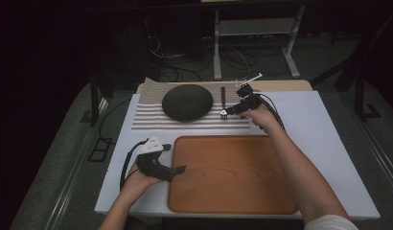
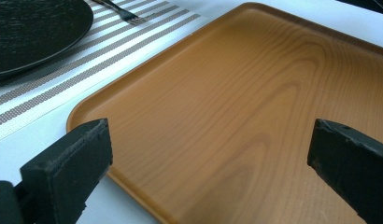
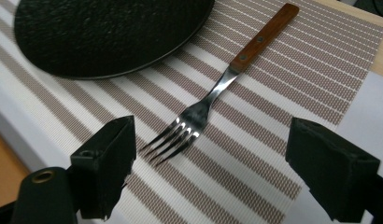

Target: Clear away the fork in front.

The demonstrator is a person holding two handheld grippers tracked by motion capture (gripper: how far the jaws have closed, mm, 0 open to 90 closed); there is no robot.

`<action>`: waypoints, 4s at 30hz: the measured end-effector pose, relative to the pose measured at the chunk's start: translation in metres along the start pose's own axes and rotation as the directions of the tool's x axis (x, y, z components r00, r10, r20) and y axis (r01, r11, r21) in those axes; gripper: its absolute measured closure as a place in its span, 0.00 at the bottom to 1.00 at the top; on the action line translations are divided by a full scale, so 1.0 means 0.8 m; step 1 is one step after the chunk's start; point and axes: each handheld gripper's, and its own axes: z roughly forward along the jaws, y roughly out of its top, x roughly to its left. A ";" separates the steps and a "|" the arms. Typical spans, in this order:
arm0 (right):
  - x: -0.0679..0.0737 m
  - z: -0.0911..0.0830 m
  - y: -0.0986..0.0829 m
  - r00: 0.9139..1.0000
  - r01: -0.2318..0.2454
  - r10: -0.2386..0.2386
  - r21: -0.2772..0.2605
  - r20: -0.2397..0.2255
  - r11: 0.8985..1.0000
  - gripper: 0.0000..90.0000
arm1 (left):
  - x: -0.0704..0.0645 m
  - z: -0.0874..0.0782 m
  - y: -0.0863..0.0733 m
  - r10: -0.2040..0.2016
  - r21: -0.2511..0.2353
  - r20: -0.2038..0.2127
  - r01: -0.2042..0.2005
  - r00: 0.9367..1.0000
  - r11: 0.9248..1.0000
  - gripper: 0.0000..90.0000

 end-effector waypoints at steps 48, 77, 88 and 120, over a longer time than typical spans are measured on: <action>-0.017 0.115 0.084 0.976 -0.176 0.135 0.253 0.168 0.951 0.70 | 0.004 0.001 -0.002 0.006 -0.004 0.004 -0.006 1.000 1.000 0.00; -0.016 0.113 0.087 0.980 -0.133 0.078 0.311 0.184 0.941 0.86 | 0.006 0.001 -0.003 0.011 0.003 0.004 -0.011 1.000 1.000 0.00; -0.026 0.090 0.083 0.985 -0.134 0.095 0.288 0.147 0.948 0.86 | 0.006 0.002 -0.004 0.009 0.002 0.005 -0.009 1.000 1.000 0.00; -0.015 -0.073 -0.012 0.990 -0.069 0.069 0.000 -0.126 0.998 0.86 | 0.008 0.002 -0.004 0.004 -0.007 -0.008 -0.004 1.000 1.000 0.00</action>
